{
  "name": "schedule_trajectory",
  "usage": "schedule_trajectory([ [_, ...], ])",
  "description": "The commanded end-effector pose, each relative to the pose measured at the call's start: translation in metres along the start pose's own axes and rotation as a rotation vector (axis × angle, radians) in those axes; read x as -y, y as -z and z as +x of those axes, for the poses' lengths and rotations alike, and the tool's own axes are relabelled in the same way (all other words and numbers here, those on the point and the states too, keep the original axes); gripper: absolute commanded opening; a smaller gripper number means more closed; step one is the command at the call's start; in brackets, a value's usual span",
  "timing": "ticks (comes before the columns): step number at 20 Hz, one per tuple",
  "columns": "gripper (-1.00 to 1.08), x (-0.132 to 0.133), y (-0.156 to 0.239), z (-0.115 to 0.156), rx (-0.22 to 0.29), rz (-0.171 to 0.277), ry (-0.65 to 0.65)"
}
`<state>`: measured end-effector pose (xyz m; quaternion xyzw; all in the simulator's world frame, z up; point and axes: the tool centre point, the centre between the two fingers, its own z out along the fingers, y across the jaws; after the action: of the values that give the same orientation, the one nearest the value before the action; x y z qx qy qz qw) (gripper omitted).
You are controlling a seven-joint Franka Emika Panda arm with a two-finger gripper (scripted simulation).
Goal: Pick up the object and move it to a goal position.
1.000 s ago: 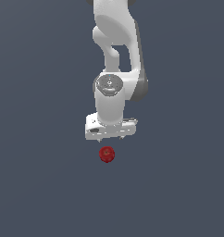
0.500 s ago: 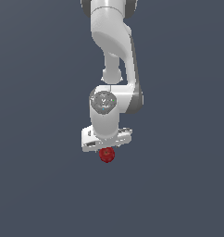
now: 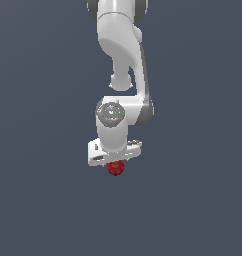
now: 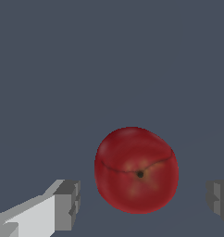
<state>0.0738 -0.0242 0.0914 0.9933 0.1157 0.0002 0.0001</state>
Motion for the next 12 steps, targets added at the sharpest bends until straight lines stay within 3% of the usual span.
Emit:
schedule_trajectory([
  [1,1.00,0.000,-0.009,0.000,0.001,0.000,0.001],
  [12,1.00,0.000,-0.045,0.000,0.000,0.000,0.003],
])
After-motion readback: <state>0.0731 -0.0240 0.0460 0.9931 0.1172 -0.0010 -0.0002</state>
